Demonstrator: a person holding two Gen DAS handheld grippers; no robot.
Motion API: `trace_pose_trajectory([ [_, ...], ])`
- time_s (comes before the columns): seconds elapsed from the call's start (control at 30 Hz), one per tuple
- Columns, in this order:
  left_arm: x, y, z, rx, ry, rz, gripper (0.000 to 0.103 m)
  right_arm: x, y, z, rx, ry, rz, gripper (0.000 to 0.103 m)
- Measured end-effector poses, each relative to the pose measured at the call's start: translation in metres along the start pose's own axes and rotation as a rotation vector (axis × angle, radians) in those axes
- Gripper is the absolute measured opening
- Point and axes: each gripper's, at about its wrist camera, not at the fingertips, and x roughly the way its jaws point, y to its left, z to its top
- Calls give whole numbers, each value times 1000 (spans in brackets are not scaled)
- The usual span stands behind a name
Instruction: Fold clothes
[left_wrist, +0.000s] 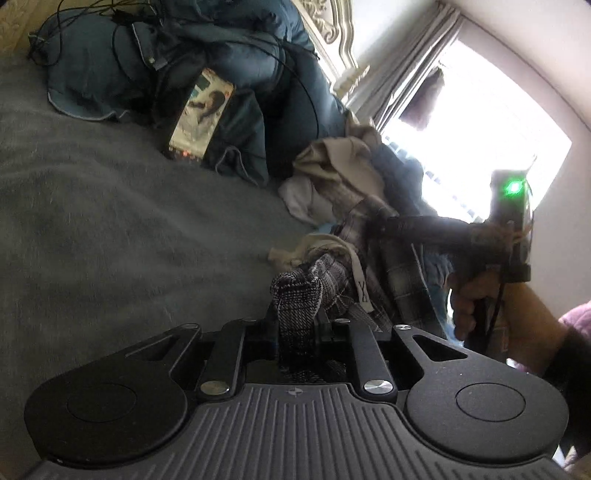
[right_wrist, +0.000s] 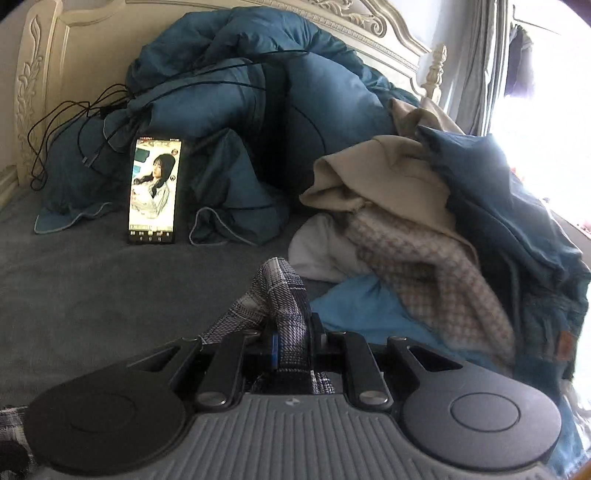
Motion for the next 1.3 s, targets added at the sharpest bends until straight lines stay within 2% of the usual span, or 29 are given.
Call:
trace_pose_trajectory([
  [0.17, -2, 17, 18, -20, -67, 13, 13, 1, 8, 27, -10, -48, 39, 16],
  [0.33, 4, 39, 43, -21, -115, 78, 13, 16, 30, 56, -23, -111, 90, 16],
  [0.4, 13, 49, 47, -28, -92, 104, 13, 32, 40, 58, -17, -103, 108, 16],
  [0.47, 25, 61, 48, -39, -51, 130, 14, 58, 47, 52, -4, -51, 116, 19],
  [0.53, 33, 71, 44, -56, 0, 150, 15, 90, 49, 40, 20, 56, 128, 23],
  [0.57, 35, 74, 42, -53, 21, 150, 17, 102, 47, 34, 29, 104, 122, 30],
  [0.6, 35, 75, 40, -42, 26, 152, 19, 111, 44, 28, 39, 147, 116, 33],
  [0.67, 29, 74, 41, -26, 21, 148, 25, 116, 30, 22, 94, 179, 109, 49],
  [0.7, 26, 72, 43, -16, 19, 151, 33, 109, 18, 22, 143, 166, 112, 59],
  [0.73, 23, 71, 45, -6, 15, 162, 40, 102, 6, 23, 192, 153, 116, 64],
  [0.77, 21, 71, 47, -2, 10, 172, 42, 94, -7, 23, 240, 139, 118, 68],
  [0.9, 7, 70, 54, -16, -36, 203, 57, 37, -63, 26, 407, 79, 112, 73],
  [1.0, -7, 67, 60, -17, -82, 218, 60, -23, -103, 20, 492, 42, 110, 74],
  [1.1, -29, 56, 66, -2, -100, 194, 62, -98, -130, 2, 511, 17, 85, 74],
  [1.3, -64, 14, 75, 64, -84, 92, 63, -269, -163, -65, 456, 8, -82, 74],
])
